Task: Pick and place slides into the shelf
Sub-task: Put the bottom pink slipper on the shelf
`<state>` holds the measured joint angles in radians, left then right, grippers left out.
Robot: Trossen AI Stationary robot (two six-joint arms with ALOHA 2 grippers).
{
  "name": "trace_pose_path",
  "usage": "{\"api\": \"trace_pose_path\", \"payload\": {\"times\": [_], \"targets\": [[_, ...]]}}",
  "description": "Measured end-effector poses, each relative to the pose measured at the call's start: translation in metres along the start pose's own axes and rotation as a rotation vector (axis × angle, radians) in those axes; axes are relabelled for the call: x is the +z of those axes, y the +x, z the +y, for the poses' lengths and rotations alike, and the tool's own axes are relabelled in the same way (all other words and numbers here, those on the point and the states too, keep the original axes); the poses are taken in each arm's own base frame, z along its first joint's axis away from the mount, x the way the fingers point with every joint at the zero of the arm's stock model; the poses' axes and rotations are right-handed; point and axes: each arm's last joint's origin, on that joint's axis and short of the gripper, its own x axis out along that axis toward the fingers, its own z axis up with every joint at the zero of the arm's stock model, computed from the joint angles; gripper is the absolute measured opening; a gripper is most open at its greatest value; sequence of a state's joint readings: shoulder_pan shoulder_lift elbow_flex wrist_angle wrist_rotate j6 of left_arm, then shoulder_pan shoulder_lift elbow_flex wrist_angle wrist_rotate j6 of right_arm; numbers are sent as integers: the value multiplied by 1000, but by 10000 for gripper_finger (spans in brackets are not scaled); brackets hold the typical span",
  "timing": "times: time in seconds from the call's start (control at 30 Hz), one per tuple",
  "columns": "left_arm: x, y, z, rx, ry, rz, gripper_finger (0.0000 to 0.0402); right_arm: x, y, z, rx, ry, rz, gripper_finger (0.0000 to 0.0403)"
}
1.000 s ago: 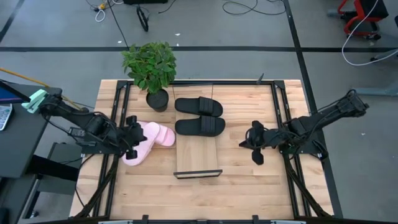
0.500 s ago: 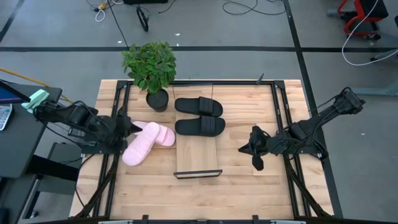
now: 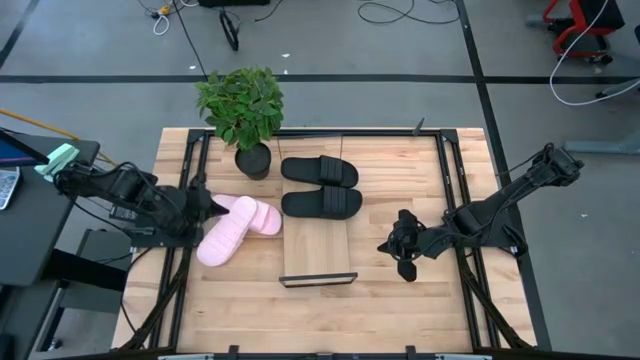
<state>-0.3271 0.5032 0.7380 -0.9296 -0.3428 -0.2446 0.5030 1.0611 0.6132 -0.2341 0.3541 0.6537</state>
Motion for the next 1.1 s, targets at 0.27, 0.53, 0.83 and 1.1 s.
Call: {"api": "trace_pose_path", "payload": {"times": [0.27, 0.53, 0.83, 1.1], "targets": [[1, 4, -2, -15, 21, 22, 5, 5, -7, -2, -21, -79, -55, 6], [2, 10, -5, -37, 38, 41, 20, 9, -12, -5, -59, -92, -109, 12], [5, 22, -11, -30, 44, 84, 8, 17, -8, -17, -132, -212, -124, 9], [-12, 60, -25, -187, 6, 28, 8, 25, -6, -26, -180, -254, -144, 10]]}}
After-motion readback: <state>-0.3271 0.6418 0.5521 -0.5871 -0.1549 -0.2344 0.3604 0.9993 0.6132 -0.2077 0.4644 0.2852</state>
